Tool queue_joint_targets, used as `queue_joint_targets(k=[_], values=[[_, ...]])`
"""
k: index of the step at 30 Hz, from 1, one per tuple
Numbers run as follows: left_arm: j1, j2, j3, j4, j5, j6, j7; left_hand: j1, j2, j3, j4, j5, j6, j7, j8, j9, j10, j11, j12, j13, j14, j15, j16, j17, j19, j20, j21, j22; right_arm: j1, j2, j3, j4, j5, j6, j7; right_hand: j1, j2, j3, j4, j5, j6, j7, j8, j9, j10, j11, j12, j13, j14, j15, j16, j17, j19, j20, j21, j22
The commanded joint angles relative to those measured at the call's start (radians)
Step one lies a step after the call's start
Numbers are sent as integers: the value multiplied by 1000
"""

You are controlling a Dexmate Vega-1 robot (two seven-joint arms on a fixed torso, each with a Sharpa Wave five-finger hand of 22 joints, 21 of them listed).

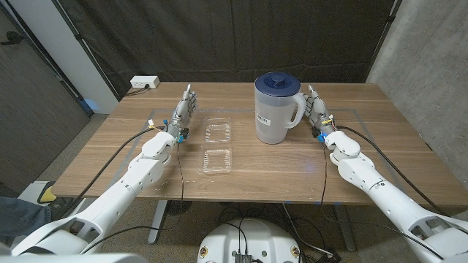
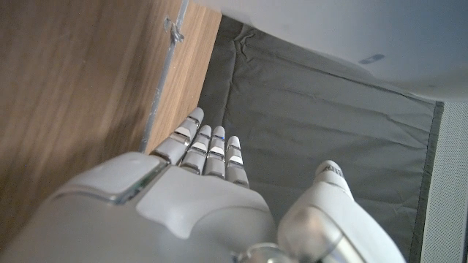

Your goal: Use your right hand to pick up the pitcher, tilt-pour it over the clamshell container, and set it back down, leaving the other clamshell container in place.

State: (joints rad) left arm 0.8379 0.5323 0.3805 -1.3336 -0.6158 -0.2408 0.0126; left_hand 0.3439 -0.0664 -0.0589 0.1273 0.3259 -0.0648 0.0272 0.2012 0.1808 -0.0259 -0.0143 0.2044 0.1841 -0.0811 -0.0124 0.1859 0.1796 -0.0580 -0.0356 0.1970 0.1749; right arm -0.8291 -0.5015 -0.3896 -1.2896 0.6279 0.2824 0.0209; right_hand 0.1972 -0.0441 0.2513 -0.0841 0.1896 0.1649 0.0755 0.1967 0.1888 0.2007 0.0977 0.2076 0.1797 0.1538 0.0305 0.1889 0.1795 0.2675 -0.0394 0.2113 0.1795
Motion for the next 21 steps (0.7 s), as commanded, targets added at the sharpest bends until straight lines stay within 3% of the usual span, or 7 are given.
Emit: queue_joint_targets(k=[1, 13, 21], values=[[8, 41, 8, -57, 29, 65, 35, 9, 4, -1, 6, 8, -2, 3, 4, 4, -6, -3, 7, 4, -5, -2, 7, 2, -9, -29, 4, 4, -12, -3, -27, -35, -71, -15, -76, 11, 0, 7, -2, 6, 8, 3, 3, 2, 10, -1, 7, 4, 9, 3, 4, 1, 5, -15, 5, 3], [16, 85, 2, -95, 27, 104, 19, 17, 13, 0, 3, 12, 3, 2, 4, 4, 2, -3, 9, 4, 0, -1, 7, 2, -9, -27, 3, 4, -109, -23, 14, -121, -94, 54, -153, 14, -6, 2, -6, 8, 23, -5, 8, 1, 27, -5, 12, 4, 25, -6, 7, 1, 17, -17, 6, 3], [-10, 77, 18, -42, 18, 97, -38, 23, 19, 0, 0, 14, 9, 1, 5, 5, 6, -5, 9, 4, 3, -2, 7, 2, -11, -23, 2, 4, -191, -58, 47, -222, -98, 50, -205, 19, -9, 0, -10, 10, 31, -5, 9, 1, 40, -8, 16, 4, 37, -16, 9, 1, 32, -23, 10, 3]])
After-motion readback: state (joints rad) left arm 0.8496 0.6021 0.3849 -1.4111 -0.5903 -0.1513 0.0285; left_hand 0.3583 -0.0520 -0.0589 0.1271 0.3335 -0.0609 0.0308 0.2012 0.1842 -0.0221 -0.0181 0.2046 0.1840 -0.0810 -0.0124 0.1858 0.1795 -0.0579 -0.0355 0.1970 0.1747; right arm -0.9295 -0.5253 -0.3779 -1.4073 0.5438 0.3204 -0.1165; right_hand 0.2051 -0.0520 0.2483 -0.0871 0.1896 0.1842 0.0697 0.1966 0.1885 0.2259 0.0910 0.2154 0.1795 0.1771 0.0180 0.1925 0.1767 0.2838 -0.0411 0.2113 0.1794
